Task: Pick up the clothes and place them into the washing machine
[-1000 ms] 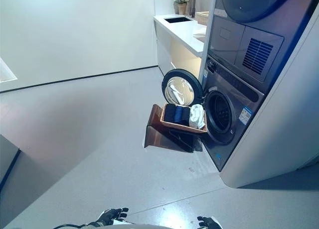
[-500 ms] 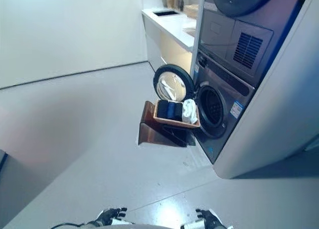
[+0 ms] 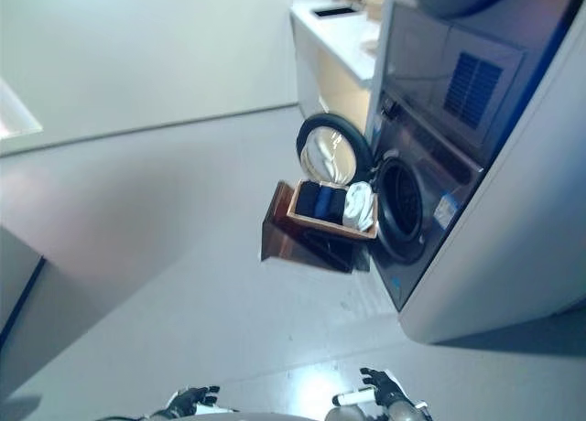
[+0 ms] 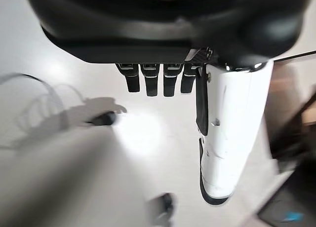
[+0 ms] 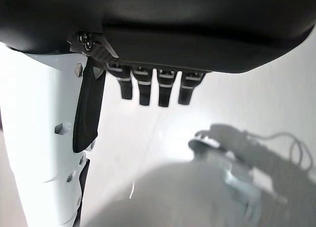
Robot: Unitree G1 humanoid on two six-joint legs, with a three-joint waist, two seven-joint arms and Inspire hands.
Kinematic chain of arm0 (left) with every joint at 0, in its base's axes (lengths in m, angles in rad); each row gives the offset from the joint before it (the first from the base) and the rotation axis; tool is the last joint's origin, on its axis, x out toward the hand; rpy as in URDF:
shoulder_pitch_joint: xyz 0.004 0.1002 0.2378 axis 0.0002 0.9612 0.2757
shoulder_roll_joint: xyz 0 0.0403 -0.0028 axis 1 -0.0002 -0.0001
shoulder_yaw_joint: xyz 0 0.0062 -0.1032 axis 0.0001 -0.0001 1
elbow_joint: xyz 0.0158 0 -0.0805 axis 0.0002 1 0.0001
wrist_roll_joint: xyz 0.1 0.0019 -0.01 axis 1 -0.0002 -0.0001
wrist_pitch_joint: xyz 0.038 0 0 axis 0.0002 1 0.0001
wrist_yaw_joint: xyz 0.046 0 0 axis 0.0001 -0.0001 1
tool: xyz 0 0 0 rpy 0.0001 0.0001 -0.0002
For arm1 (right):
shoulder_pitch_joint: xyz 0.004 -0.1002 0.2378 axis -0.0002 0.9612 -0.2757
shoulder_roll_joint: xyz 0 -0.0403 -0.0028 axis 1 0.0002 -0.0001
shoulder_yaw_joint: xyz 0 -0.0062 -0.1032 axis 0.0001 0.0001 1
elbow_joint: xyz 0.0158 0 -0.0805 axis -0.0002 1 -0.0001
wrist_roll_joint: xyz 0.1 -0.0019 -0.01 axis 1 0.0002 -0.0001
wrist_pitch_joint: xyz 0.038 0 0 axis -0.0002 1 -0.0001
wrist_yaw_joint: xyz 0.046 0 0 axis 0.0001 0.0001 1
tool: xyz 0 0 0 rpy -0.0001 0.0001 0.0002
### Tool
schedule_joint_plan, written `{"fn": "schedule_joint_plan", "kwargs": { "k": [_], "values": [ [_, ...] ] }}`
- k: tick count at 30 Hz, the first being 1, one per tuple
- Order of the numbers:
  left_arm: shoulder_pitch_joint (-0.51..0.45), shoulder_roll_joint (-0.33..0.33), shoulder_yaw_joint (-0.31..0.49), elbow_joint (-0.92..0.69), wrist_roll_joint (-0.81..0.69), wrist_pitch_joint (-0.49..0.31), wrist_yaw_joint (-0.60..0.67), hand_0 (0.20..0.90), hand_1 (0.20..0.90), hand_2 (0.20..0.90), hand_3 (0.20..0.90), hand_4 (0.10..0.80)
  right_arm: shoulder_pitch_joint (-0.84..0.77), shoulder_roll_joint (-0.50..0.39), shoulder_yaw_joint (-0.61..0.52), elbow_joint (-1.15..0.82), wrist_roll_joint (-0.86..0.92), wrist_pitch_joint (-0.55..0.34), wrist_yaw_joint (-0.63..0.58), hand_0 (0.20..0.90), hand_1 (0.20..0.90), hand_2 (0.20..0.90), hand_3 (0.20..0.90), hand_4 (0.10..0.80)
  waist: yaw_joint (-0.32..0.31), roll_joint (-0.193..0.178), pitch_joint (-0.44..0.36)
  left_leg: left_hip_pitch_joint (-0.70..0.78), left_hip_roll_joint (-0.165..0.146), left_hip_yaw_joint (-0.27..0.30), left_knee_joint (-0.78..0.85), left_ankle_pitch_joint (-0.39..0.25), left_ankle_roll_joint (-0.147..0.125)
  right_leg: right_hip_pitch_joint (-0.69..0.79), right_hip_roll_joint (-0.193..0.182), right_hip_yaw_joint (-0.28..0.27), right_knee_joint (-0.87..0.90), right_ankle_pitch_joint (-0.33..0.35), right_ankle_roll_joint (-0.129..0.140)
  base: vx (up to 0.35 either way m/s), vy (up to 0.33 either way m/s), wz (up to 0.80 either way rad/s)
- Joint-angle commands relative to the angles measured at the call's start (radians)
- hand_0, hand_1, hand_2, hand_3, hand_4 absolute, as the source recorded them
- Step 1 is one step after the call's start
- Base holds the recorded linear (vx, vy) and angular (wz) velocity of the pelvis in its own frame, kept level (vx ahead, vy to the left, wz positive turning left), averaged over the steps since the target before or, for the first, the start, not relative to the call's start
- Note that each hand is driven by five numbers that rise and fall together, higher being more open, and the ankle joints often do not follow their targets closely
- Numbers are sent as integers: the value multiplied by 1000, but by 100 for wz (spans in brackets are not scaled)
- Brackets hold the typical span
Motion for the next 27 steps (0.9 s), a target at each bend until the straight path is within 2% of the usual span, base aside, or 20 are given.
{"fn": "schedule_joint_plan", "kwargs": {
  "k": [1,2,4,5,6,7,9,10,11,13,14,16,18,19,25,27],
  "values": [
    [-50,12,-5,-43,-8,-47,12,900,900,900,900,800,-36,-6,15,14,-2,-31,-35,900,900,900,900,800,-18,-80,-13,65,-20,-32,149,-74,0,47,-26,14,-184,112,0,71,-333,32],
    [-52,5,-8,-51,-11,-47,15,900,900,900,900,800,-37,-9,18,18,-4,-33,-34,900,900,900,900,800,-17,-82,-7,33,-5,-19,205,-32,-2,71,-16,-5,-192,101,-17,60,-314,37],
    [-51,-2,-22,-52,-6,-45,7,900,900,900,900,800,-36,-12,25,22,-4,-29,-38,900,900,900,900,800,-14,-95,9,-27,1,11,292,16,8,110,-9,-27,-210,86,-43,37,-313,44],
    [-47,1,-17,-47,-5,-41,2,900,900,900,900,800,-33,-21,22,25,2,-27,-37,900,900,900,900,800,-10,-105,20,-62,-16,52,341,28,10,137,-5,-37,-227,80,-58,22,-237,59],
    [-47,1,-17,-47,-5,-41,2,900,900,900,900,800,-33,-21,22,25,2,-27,-37,900,900,900,900,800,-10,-105,20,-63,-16,52,343,27,11,138,-5,-38,-228,81,-58,38,-223,62],
    [-45,7,6,-37,-6,-35,4,900,900,900,900,800,-37,-26,15,36,4,-23,-35,900,900,900,900,800,7,-107,29,-105,-100,46,319,-15,27,146,-7,-36,-246,82,-55,48,-104,42],
    [-45,5,15,-16,4,-31,2,900,900,900,900,800,-39,-24,10,42,8,-23,-34,900,900,900,900,800,11,-109,27,-142,-188,67,259,-86,58,150,-8,-32,-253,85,-47,69,-81,17],
    [-45,5,15,-16,4,-31,2,900,900,900,900,800,-38,-24,10,42,8,-23,-34,900,900,900,900,800,12,-109,29,-139,-189,69,261,-89,60,153,-8,-31,-253,84,-46,68,-24,12],
    [-41,4,14,-9,12,-29,-3,900,900,900,900,800,-36,-22,15,44,5,-25,-34,900,900,900,900,800,14,-97,26,-141,-215,95,178,-75,70,155,7,-27,-257,84,-44,76,0,6],
    [-35,0,12,-6,19,-28,-5,900,900,900,900,800,-31,-17,15,46,10,-26,-35,900,900,900,900,800,24,-77,22,-145,-243,114,65,-27,84,166,31,-16,-266,80,-40,127,15,0],
    [-34,-7,14,4,17,-29,-3,900,900,900,900,800,-35,-12,11,52,14,-29,-33,900,900,900,900,800,31,-62,21,-133,-263,70,38,-23,95,180,47,0,-261,64,-40,144,50,-6],
    [-33,-5,9,3,17,-30,-4,900,900,900,900,800,-28,-9,6,51,15,-30,-32,900,900,900,900,800,19,-59,20,-110,-254,84,12,-19,97,182,46,-4,-257,63,-38,130,50,-29],
    [-33,0,12,-2,16,-31,-4,900,900,900,900,800,-22,2,9,51,15,-28,-24,900,900,900,900,800,14,-60,5,-89,-262,75,-5,-23,106,187,38,2,-248,56,-37,148,45,-47],
    [-33,2,13,-4,17,-31,-7,900,900,900,900,800,-16,5,7,50,14,-27,-21,900,900,900,900,800,11,-62,-3,-77,-263,90,-18,-23,107,194,33,0,-243,50,-34,158,73,-47],
    [-42,13,25,-20,22,-31,-12,900,900,900,900,800,-29,6,-3,54,21,-24,-14,900,900,900,900,800,26,-70,-10,-67,-275,118,11,-65,136,199,11,27,-193,28,-16,136,81,-26],
    [-45,20,29,-22,27,-30,-16,900,900,900,900,800,-34,7,-12,61,29,-20,-10,900,900,900,900,800,31,-68,-6,-64,-277,134,24,-87,152,175,7,32,-111,6,-4,119,96,-12]
  ]
}}
